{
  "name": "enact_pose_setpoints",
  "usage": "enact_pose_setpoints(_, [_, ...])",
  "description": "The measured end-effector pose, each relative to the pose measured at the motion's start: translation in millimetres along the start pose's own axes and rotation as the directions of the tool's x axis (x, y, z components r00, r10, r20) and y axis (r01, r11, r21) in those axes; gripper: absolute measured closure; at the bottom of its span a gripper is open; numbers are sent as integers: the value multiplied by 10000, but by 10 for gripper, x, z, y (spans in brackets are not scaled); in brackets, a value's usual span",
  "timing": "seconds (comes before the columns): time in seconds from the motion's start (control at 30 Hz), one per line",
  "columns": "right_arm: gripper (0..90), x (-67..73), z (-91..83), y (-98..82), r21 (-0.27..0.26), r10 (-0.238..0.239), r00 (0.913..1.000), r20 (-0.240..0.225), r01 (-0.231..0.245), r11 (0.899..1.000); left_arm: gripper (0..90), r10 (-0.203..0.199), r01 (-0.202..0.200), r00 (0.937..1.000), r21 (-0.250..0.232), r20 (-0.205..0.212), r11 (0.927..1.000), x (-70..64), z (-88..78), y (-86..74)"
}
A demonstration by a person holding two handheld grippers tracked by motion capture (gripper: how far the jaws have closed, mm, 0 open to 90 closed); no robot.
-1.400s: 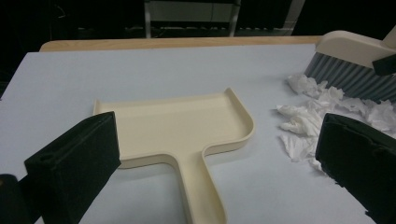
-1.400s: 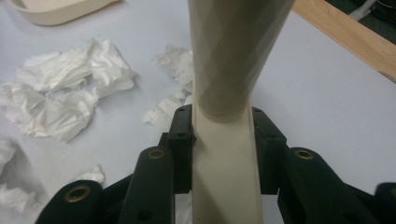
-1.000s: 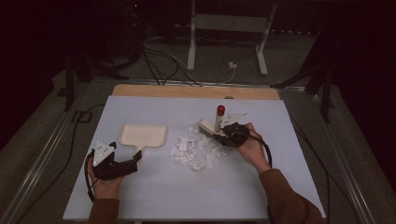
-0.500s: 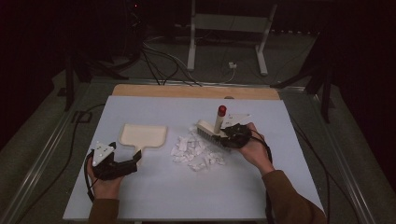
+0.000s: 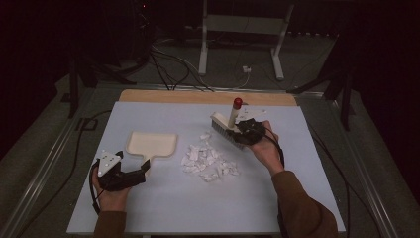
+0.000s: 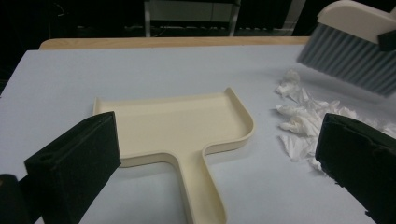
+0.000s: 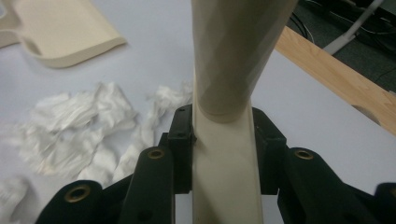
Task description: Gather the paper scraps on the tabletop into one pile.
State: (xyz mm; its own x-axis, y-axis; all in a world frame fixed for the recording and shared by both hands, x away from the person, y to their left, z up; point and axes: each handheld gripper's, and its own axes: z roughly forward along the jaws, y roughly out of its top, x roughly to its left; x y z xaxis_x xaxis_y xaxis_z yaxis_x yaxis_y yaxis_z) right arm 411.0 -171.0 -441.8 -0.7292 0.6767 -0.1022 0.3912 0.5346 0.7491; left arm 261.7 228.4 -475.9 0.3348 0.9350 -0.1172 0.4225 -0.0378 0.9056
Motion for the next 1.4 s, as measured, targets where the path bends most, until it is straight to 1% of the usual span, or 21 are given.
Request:
enact_pose_setpoints(0.07, [673,2,59,22,27,54,10000,61,-54,10000,6,-16,16,10000,-15,21,10000,0,-2,2])
enact_pose_setpoints(0.1, [673,6,101,35,30,82,10000,19,-82,10000,6,-10,10,10000,-18,21,10000,1,-3,3])
enact_pose_setpoints(0.23, [673,35,221,62,90,40,10000,67,-41,10000,6,-33,33,10000,-28,28,10000,10,-4,3])
enact_pose_setpoints(0.3, [673,59,282,67,146,-135,9999,42,134,9998,6,-29,29,10000,-29,27,10000,12,-5,4])
enact_pose_setpoints(0.4, [673,102,354,68,379,-394,9992,-41,396,9985,6,-40,40,10000,-45,24,10000,14,-9,6])
enact_pose_setpoints(0.47, [673,134,379,68,486,-546,9984,-175,554,9973,6,-48,48,10000,-43,10,10000,16,-11,6])
enact_pose_setpoints(0.53, [673,163,381,71,470,-738,9967,-329,753,9960,6,-67,67,10000,-51,12,10000,17,-11,5])
enact_pose_setpoints(0.6, [673,195,375,73,558,-1081,9929,-487,1108,9923,6,-62,62,10000,-38,8,10000,14,-10,4])
enact_pose_setpoints(0.77, [673,274,342,64,688,-1626,9828,-875,1688,9832,6,-42,42,10000,-17,15,10000,13,-8,3])
enact_pose_setpoints(0.8, [673,287,332,63,693,-1769,9795,-967,1840,9805,6,-53,53,10000,-18,2,10000,14,-8,2])
enact_pose_setpoints(1.0, [673,389,258,50,615,-2303,9621,-1460,2412,9685,6,-65,65,10000,-5,-2,10000,15,-6,-2])
enact_pose_setpoints(1.23, [673,485,181,26,603,-2816,9427,-1790,2962,9532,6,-127,127,9999,-28,-25,9999,26,-13,-5])
enact_pose_setpoints(1.4, [673,521,114,0,631,-3228,9260,-1957,3404,9382,6,-153,153,9999,-20,-23,9999,27,-15,-5])
